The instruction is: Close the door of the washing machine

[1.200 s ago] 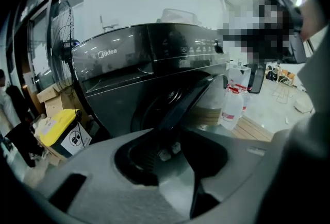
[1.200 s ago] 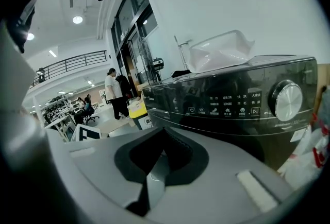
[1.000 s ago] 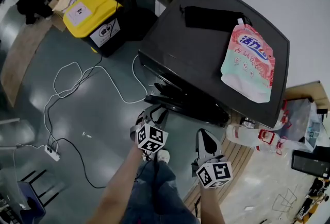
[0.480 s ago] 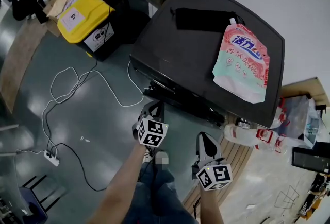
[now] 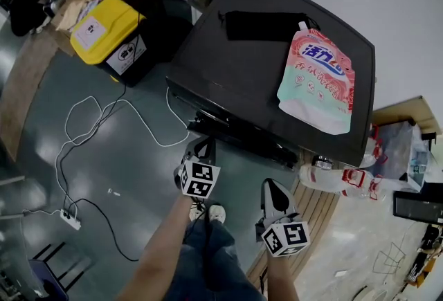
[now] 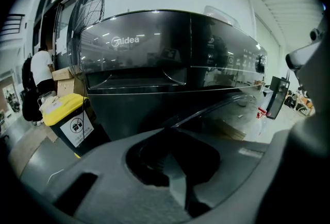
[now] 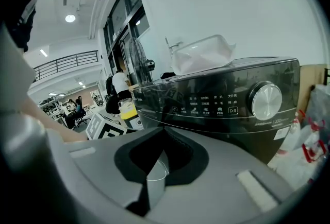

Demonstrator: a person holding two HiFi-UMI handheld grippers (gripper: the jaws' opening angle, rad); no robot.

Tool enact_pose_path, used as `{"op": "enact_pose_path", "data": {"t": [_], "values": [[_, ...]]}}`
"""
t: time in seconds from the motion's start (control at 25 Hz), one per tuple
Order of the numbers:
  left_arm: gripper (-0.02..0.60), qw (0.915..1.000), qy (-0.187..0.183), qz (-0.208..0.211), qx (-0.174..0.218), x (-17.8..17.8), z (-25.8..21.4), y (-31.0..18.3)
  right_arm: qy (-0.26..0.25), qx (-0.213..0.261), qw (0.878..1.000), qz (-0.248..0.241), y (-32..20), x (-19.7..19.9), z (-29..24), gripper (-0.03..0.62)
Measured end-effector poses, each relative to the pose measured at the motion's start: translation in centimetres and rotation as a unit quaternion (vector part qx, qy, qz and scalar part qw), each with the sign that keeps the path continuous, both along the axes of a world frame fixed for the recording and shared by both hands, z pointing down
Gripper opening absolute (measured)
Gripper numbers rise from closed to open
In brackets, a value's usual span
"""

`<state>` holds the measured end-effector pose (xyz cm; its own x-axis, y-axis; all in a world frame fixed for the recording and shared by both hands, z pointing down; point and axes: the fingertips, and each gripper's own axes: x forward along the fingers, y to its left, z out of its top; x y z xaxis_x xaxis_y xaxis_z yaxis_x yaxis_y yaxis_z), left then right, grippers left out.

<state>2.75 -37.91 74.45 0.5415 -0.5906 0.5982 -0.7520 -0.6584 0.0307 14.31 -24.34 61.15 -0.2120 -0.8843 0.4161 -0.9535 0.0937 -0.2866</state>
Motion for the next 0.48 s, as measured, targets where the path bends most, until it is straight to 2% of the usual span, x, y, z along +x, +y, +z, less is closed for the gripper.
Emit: {"op": "enact_pose_path", "data": {"t": [0.24,0.48], "values": [[0.008,1.0000,0.003,-0.003,0.005,-0.1,-0.6,0.0,0.000,0.008,1.000,0.007,0.4,0.5,-0.7,0.014],[0.008,0.9991,0.023,-0.012,0.035,-0.6,-4.9,0.3,-0.002,0.031,0.999,0.019,0.2,1.3,-2.9,0.014]]}}
